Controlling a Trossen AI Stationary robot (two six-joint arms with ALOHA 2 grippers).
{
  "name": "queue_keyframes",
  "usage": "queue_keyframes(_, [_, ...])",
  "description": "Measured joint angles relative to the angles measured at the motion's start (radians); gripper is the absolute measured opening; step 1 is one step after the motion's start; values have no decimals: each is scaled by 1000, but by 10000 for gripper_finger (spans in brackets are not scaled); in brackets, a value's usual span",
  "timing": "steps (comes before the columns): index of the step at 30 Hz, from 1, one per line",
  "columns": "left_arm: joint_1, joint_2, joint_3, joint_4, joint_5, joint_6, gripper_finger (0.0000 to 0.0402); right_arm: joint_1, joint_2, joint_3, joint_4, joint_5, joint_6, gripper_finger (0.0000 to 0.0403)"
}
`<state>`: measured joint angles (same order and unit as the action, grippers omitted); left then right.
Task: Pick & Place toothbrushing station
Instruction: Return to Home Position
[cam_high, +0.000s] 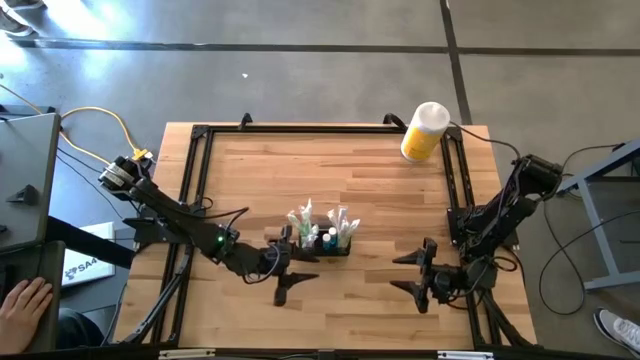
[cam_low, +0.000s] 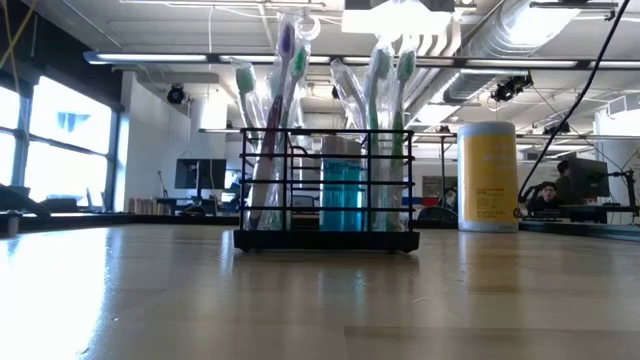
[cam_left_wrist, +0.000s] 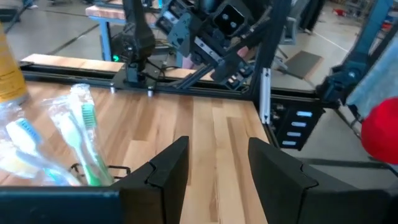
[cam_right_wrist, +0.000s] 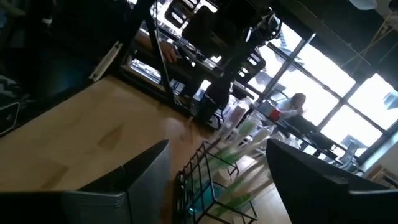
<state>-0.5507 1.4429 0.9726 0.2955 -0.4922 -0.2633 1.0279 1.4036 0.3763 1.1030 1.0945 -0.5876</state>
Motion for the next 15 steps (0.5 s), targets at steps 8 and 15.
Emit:
queue_keyframes(8, [0,0,0,0,6,57,160,0,0,0,15,126,-15,248])
queue_keyframes(15, [0,-14,105,-206,4,57,88,5,-13,0,39,138,-79,115])
